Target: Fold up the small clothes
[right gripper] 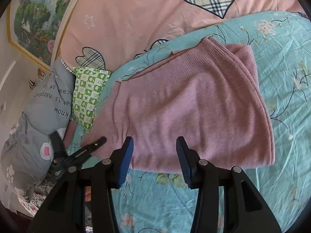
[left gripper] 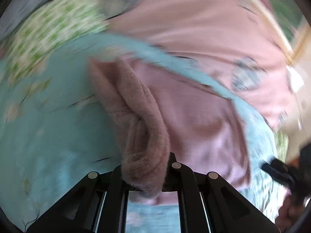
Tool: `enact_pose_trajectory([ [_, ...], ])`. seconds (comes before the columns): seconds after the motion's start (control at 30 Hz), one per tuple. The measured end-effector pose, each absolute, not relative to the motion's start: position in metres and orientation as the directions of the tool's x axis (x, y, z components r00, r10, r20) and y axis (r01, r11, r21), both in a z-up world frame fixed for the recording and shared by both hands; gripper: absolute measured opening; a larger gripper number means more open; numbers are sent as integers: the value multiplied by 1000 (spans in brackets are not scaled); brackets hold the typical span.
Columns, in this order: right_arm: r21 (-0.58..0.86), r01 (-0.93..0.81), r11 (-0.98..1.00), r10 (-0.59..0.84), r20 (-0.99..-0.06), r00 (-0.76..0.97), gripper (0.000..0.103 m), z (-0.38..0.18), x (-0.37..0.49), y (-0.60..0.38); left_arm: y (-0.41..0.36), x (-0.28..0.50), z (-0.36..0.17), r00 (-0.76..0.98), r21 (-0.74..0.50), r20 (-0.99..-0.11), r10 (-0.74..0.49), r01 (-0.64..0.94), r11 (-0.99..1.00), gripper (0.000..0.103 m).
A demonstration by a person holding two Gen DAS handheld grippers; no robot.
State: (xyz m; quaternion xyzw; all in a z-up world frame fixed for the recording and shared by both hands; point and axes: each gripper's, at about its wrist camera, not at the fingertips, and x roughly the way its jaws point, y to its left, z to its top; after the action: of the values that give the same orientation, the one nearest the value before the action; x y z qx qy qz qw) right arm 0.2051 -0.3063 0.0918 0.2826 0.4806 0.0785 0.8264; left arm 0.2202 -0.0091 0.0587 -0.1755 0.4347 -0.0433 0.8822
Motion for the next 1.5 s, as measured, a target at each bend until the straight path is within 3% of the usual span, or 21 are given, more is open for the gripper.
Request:
enact_pose_trajectory([
  [0.1,559,164,812,403,-742,535,47,88,217,-323,-64,225,66,591,-338,-743,-315,75,938,5],
  [0.27,635,139,760,497,-705,506,48,79,257,-343,-120,228,31,494,-283,-804,-331,172,944,5],
  [0.33,658,115,744,548,-699,460,70,69,278,-339,-124,228,21,472,-282,-816,-334,179,943,5],
  [0.37,674,98,732,575,-689,441,74,63,289,-336,-125,228,19,468,-287,-816,-338,180,941,5],
  [0.6,653,39,756,605,-720,341,75,18,350,-292,-113,222,24,475,-311,-804,-359,179,933,5],
  [0.67,665,33,746,616,-709,344,72,10,363,-282,-111,223,23,473,-304,-807,-354,181,935,5],
  [0.7,664,32,747,616,-709,344,61,6,368,-278,-112,223,23,473,-302,-808,-352,180,936,5],
  [0.73,652,25,758,608,-719,337,39,3,373,-272,-113,223,24,473,-298,-809,-348,180,937,5],
  [0.77,631,21,775,593,-739,320,24,1,378,-268,-119,225,25,474,-294,-810,-345,180,939,5],
  [0.8,620,19,784,584,-748,315,16,3,380,-266,-123,226,29,477,-288,-810,-341,184,940,5],
  [1.03,636,-82,767,590,-651,477,14,78,339,-323,-174,225,71,496,-327,-744,-447,314,891,6],
  [1.13,591,-61,804,534,-674,510,14,92,321,-362,-218,228,72,464,-334,-735,-495,387,859,6],
  [1.33,534,62,843,439,-751,492,14,64,304,-423,-284,243,34,386,-289,-794,-470,440,850,6],
  [1.5,534,93,840,431,-762,482,14,41,302,-441,-289,261,10,356,-266,-829,-431,428,864,6],
])
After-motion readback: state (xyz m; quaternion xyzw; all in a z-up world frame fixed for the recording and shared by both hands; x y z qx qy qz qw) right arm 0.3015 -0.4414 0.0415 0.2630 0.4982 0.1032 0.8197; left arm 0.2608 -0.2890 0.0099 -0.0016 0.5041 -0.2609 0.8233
